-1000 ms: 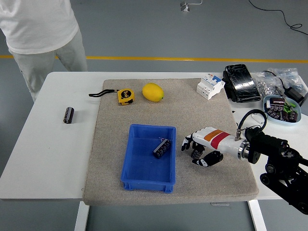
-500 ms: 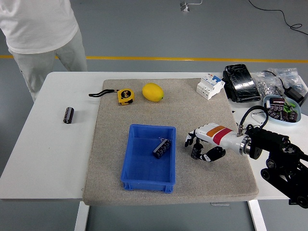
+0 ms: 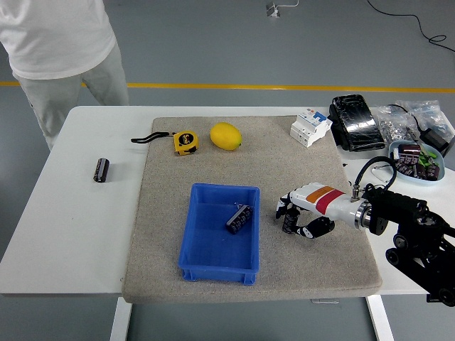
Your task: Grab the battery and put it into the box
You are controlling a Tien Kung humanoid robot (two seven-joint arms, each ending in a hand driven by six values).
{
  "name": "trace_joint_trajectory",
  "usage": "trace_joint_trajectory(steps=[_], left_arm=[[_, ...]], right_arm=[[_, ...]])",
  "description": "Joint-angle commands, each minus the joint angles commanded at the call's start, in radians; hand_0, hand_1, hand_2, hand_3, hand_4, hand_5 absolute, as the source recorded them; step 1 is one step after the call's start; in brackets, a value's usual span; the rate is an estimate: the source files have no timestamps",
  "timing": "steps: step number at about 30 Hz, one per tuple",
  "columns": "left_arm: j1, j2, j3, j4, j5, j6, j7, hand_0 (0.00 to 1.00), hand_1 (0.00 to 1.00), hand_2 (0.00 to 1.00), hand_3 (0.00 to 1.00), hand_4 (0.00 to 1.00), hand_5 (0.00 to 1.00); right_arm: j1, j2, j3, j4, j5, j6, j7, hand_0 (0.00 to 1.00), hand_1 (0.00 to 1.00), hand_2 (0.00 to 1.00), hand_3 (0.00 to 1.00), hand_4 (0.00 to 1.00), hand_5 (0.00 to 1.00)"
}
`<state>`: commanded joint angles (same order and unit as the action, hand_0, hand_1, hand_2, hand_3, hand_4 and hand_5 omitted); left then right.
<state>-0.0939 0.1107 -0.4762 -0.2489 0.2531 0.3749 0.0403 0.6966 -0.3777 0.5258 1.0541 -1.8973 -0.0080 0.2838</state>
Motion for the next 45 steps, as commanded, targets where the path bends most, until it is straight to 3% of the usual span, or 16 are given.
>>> trace_joint_trajectory(steps=[15, 33, 45], left_arm=[[-0.002, 0.001, -0.006, 0.0, 0.011, -0.003, 0.003, 0.759, 0.687, 0.706, 0.633, 0.7, 0.602], [0.001, 0.004, -0.017, 0.0, 0.035, -0.007, 0.012, 0.759, 0.687, 0.702, 0.634, 0.702, 0.602], [0.005, 0.007, -0.029, 0.0, 0.057, -0.008, 0.019, 0.759, 0.684, 0.703, 0.634, 0.702, 0.604]], right_arm=[[0.005, -0.001, 0.002, 0.001, 0.002, 0.004, 0.004, 0.406, 0.414, 0.485, 0.486, 0.604, 0.002], [0.019, -0.002, 0.02, 0.019, -0.005, 0.005, 0.002, 0.409, 0.405, 0.474, 0.472, 0.597, 0.002], [0.059, 0.007, 0.106, 0.113, -0.04, 0.013, -0.006, 0.413, 0.405, 0.473, 0.472, 0.598, 0.002]])
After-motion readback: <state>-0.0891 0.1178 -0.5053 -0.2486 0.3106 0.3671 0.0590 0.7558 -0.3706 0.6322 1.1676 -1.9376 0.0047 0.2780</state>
